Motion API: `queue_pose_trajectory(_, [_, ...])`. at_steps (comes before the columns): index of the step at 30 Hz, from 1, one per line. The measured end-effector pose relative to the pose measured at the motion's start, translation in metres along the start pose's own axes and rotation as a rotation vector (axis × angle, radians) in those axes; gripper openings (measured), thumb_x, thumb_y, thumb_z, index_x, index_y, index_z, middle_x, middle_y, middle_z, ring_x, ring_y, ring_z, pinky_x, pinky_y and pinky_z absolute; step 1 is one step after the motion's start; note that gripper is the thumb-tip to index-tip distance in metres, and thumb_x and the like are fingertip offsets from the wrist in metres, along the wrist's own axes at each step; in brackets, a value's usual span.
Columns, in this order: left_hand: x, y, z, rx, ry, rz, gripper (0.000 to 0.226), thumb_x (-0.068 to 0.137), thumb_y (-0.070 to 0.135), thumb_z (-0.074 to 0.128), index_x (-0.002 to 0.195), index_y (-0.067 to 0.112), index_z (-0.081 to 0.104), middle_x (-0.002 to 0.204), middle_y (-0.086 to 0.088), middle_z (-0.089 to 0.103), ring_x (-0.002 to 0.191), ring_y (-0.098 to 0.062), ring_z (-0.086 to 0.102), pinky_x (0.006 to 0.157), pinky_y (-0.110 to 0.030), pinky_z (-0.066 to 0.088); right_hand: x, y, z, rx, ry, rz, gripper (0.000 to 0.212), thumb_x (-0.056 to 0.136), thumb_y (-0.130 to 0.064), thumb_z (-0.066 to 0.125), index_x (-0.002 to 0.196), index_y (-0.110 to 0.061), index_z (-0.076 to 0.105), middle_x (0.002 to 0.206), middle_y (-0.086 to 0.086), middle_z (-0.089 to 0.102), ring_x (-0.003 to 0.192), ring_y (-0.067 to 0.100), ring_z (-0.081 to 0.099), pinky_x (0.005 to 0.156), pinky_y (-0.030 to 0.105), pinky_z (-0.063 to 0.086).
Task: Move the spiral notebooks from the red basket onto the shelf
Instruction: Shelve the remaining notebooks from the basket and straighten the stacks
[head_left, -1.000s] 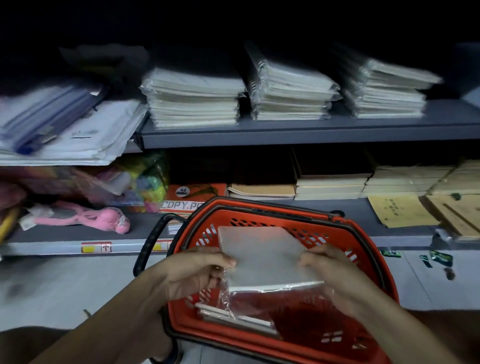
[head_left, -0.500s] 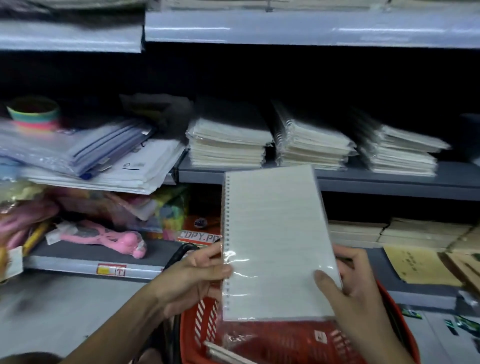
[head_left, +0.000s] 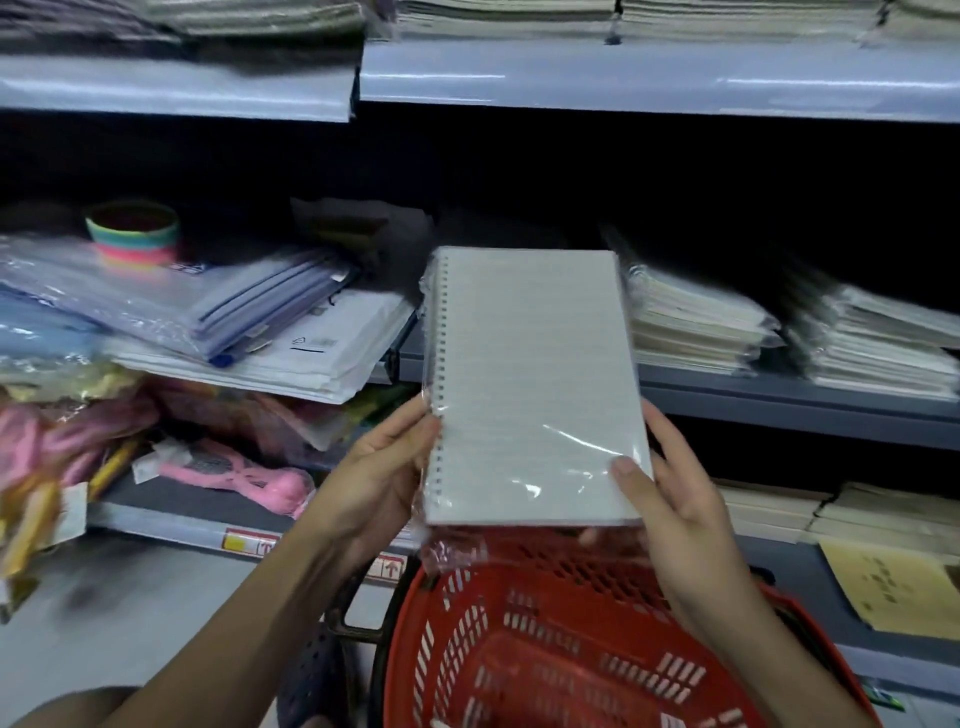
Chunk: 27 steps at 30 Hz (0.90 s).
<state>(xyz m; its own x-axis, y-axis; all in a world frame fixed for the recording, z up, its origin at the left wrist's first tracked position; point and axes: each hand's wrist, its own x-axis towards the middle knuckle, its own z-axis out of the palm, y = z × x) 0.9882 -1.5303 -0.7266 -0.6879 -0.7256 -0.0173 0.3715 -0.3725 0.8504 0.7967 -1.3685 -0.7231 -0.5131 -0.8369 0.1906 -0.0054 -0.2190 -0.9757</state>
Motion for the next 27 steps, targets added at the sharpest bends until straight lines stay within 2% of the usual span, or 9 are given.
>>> queue_pose_trajectory(4, [0.028, 0.014, -0.001, 0.014, 0.055, 0.05, 0.047, 0.094, 0.023, 0.058, 0.141, 0.018, 0.054, 0.142, -0.014, 0.057, 0.135, -0.035, 0.05, 0.115, -0.059, 0.032, 0.033, -0.003, 0.014, 0.046, 0.045, 0.024, 0.053, 0.099, -0.01, 0.052, 0.147, -0.032, 0.042, 0.118, -0.003, 0.073, 0.098, 0.024, 0.073, 0.074, 0.044, 0.059])
queue_pose_trajectory(7, [0.045, 0.027, 0.001, 0.039, 0.074, 0.1, 0.042, 0.097, 0.032, 0.057, 0.138, 0.024, 0.058, 0.14, -0.009, 0.06, 0.133, -0.031, 0.053, 0.113, -0.055, 0.037, 0.061, -0.01, 0.023, 0.08, 0.029, 0.112, 0.045, 0.102, -0.011, 0.051, 0.144, -0.027, 0.048, 0.115, -0.001, 0.074, 0.074, 0.023, 0.072, 0.063, 0.035, 0.058])
queue_pose_trajectory(11, [0.042, 0.037, 0.014, 0.006, 0.165, 0.234, 0.041, 0.098, 0.029, 0.053, 0.138, 0.017, 0.055, 0.136, -0.009, 0.063, 0.131, -0.032, 0.054, 0.112, -0.052, 0.039, 0.089, -0.018, 0.03, 0.154, -0.062, 0.192, 0.038, 0.101, -0.009, 0.051, 0.137, -0.019, 0.054, 0.117, -0.002, 0.074, 0.095, 0.016, 0.072, 0.063, 0.027, 0.057])
queue_pose_trajectory(13, [0.025, 0.035, 0.027, 0.112, 0.238, 0.338, 0.048, 0.09, 0.024, 0.066, 0.135, 0.016, 0.054, 0.13, -0.007, 0.067, 0.125, -0.029, 0.061, 0.107, -0.048, 0.047, 0.093, -0.02, 0.026, 0.238, -0.113, 0.192, 0.056, 0.089, -0.014, 0.066, 0.141, -0.017, 0.048, 0.121, 0.001, 0.072, 0.108, 0.018, 0.07, 0.074, 0.027, 0.058])
queue_pose_trajectory(15, [0.01, 0.028, 0.038, 0.327, 0.265, 0.465, 0.052, 0.085, 0.01, 0.074, 0.132, 0.019, 0.055, 0.124, -0.001, 0.07, 0.113, -0.02, 0.068, 0.095, -0.033, 0.056, 0.086, -0.016, 0.019, 0.297, -0.14, 0.198, 0.094, 0.066, -0.017, 0.085, 0.146, -0.024, 0.036, 0.123, 0.001, 0.071, 0.113, 0.021, 0.068, 0.082, 0.029, 0.059])
queue_pose_trajectory(18, [0.009, 0.02, 0.041, 0.426, 0.34, 0.598, 0.051, 0.081, -0.003, 0.075, 0.126, 0.015, 0.058, 0.116, 0.013, 0.072, 0.104, -0.006, 0.07, 0.086, -0.018, 0.054, 0.072, -0.011, 0.018, 0.177, -0.115, 0.149, 0.124, 0.032, -0.033, 0.101, 0.139, -0.034, 0.038, 0.122, 0.001, 0.071, 0.11, 0.02, 0.069, 0.075, 0.024, 0.059])
queue_pose_trajectory(20, [0.017, 0.02, 0.039, 0.408, 0.392, 0.617, 0.05, 0.079, -0.004, 0.076, 0.123, 0.012, 0.06, 0.106, 0.018, 0.075, 0.098, -0.001, 0.071, 0.081, -0.013, 0.053, 0.073, -0.009, 0.02, 0.158, -0.052, 0.091, 0.115, 0.035, -0.034, 0.1, 0.135, -0.021, 0.043, 0.116, 0.006, 0.074, 0.107, 0.02, 0.071, 0.075, 0.022, 0.058])
queue_pose_trajectory(23, [0.029, 0.021, 0.034, 0.35, 0.453, 0.593, 0.052, 0.076, -0.003, 0.079, 0.122, 0.014, 0.061, 0.091, 0.008, 0.077, 0.082, -0.004, 0.072, 0.074, -0.015, 0.054, 0.08, -0.011, 0.026, 0.034, 0.117, 0.016, 0.074, 0.054, -0.02, 0.087, 0.122, -0.017, 0.059, 0.106, 0.001, 0.077, 0.101, 0.018, 0.073, 0.082, 0.022, 0.058])
queue_pose_trajectory(27, [0.055, 0.024, 0.032, 0.365, 0.516, 0.595, 0.04, 0.08, 0.011, 0.08, 0.114, 0.024, 0.065, 0.099, -0.003, 0.076, 0.091, -0.014, 0.074, 0.084, -0.023, 0.057, 0.097, -0.01, 0.038, 0.039, 0.238, -0.038, 0.057, 0.066, -0.012, 0.085, 0.117, -0.014, 0.058, 0.1, -0.001, 0.078, 0.091, 0.018, 0.075, 0.078, 0.021, 0.059])
